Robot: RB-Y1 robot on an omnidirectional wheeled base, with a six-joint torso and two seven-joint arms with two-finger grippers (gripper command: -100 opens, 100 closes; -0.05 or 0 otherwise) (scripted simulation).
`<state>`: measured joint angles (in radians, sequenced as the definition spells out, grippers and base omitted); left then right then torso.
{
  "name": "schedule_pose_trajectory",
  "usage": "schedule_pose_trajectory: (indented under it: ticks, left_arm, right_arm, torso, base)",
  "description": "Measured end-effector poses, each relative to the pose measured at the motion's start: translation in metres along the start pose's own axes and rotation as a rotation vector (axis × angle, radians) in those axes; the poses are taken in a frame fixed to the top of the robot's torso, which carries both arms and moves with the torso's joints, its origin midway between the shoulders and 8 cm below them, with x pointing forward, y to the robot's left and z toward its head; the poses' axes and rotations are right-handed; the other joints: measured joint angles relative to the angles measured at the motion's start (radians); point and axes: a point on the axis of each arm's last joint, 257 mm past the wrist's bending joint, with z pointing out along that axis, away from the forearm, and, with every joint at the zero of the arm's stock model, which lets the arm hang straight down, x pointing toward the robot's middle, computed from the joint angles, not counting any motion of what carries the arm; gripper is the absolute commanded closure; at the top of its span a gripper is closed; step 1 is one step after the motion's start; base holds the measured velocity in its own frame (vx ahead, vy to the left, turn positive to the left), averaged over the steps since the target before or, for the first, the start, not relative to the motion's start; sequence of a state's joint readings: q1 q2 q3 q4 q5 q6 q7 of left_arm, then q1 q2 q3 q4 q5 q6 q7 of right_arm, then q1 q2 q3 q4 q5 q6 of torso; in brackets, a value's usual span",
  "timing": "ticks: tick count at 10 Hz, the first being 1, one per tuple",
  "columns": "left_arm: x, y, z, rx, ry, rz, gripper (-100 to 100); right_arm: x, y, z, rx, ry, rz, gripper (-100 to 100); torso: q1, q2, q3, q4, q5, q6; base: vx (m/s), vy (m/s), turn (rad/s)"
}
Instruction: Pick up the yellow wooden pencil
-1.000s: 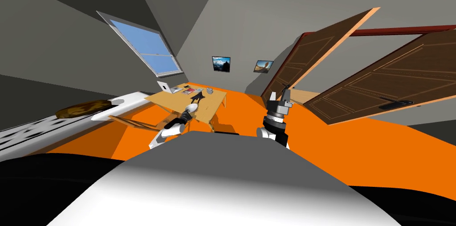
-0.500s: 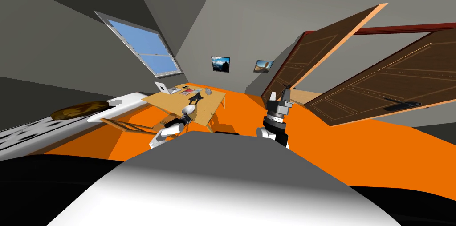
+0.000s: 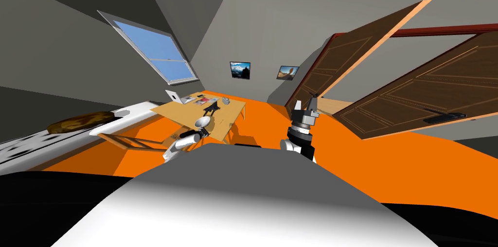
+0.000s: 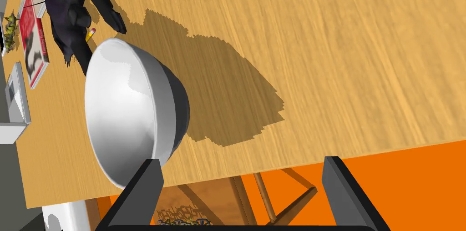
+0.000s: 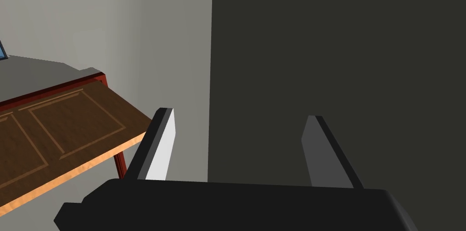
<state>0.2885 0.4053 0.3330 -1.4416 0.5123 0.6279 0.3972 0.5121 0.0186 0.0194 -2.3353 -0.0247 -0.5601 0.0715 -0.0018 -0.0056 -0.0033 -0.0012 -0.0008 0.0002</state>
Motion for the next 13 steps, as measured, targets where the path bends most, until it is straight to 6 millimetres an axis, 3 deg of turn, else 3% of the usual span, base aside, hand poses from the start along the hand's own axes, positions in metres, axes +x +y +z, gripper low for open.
schedule_pose_trajectory:
  ticks: [7,13]
  left_arm:
    - [-0.028,0.032,0.018,-0.186,-0.097,-0.162,-100]
    - [-0.052,0.060,0.020,-0.347,-0.206,-0.307,-100]
  right_arm:
    - [0.000,0.000,0.000,0.000,0.000,0.000,0]
    - [0.000,0.000,0.000,0.000,0.000,0.000,0]
  torso:
    - [0.000,-0.003,-0.002,-0.001,0.000,0.000]
    - [0.003,-0.003,-0.002,-0.001,0.001,0.000]
  base:
    - [0.102,-0.031,-0.007]
    - [0.132,-0.012,-0.014]
